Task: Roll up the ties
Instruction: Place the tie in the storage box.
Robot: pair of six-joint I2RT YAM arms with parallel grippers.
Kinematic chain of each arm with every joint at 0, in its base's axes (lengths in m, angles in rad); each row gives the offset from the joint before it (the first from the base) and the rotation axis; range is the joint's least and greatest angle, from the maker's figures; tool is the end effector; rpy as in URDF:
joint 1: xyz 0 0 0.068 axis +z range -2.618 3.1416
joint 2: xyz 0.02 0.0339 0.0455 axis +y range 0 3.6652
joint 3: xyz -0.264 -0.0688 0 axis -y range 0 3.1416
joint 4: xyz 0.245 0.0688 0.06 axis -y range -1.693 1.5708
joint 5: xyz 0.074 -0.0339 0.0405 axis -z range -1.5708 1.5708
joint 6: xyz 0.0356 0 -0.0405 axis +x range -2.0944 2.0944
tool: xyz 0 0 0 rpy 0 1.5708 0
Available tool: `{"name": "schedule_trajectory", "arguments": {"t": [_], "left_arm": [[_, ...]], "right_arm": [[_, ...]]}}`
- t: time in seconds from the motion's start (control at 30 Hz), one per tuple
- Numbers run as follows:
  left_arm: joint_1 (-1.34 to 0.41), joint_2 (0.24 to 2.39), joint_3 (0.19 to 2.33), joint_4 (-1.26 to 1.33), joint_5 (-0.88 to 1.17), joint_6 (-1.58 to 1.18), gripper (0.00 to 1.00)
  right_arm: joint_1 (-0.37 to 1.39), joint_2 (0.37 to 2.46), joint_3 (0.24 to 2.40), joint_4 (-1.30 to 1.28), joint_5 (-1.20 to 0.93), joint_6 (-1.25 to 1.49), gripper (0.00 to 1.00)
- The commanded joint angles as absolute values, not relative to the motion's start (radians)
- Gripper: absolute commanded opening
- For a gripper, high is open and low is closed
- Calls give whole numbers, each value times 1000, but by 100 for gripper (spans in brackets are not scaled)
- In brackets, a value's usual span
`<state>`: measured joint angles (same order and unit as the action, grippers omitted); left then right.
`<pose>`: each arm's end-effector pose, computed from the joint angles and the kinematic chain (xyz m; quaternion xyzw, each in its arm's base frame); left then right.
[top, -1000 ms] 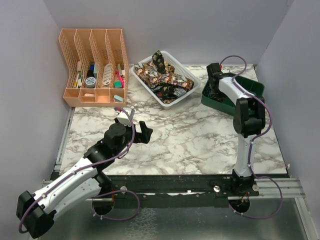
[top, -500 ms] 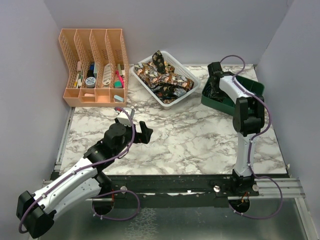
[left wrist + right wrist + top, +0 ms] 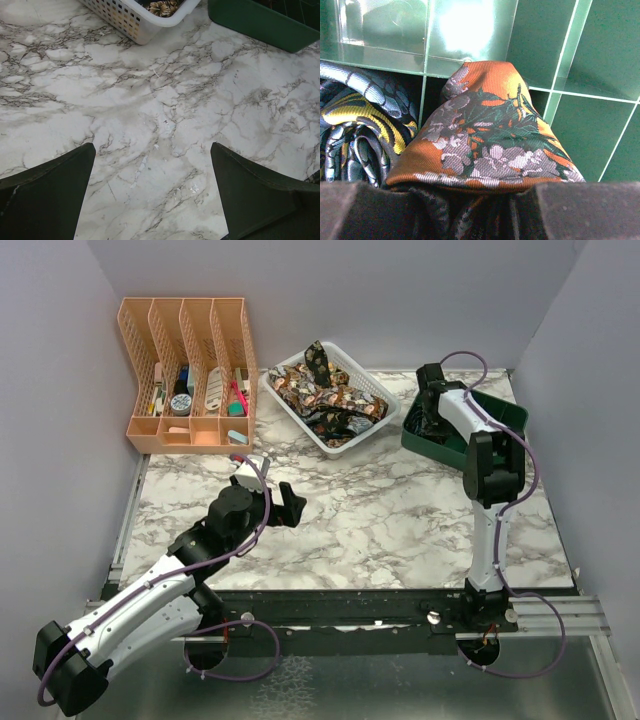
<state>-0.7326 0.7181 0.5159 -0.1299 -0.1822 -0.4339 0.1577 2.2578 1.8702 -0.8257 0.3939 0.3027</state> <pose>0.1354 -0.1131 0.2612 0.0684 0.8097 -0.2566 0.5233 0.4706 0.0610 0.1804 0.1046 0.9600 -0.1477 0.2137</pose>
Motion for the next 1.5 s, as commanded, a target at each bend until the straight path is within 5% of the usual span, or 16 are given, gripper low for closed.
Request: {"name": "schedule_trajectory", "arguments": {"t": [0.0, 0.2, 0.47, 0.7, 0.83, 1.47], "left_arm": [[-730, 710, 541, -135, -164, -422, 99], [-729, 706, 541, -137, -160, -422, 99], [-729, 709, 536, -124, -151, -422, 99], [-730, 719, 537, -118, -136, -420, 99], [-729, 723, 538, -120, -131, -419, 99], [-729, 741, 541, -107, -121, -416, 99]], "right_arm": [[162, 2357, 1830, -848, 279, 309, 7], [154, 2316, 1842, -860, 255, 310, 27], [154, 2254, 1876, -872, 249, 297, 73], [154, 2243, 1892, -895, 266, 275, 78], [155, 2222, 1891, -906, 288, 275, 97], [154, 2039, 1871, -804, 314, 252, 100]]}}
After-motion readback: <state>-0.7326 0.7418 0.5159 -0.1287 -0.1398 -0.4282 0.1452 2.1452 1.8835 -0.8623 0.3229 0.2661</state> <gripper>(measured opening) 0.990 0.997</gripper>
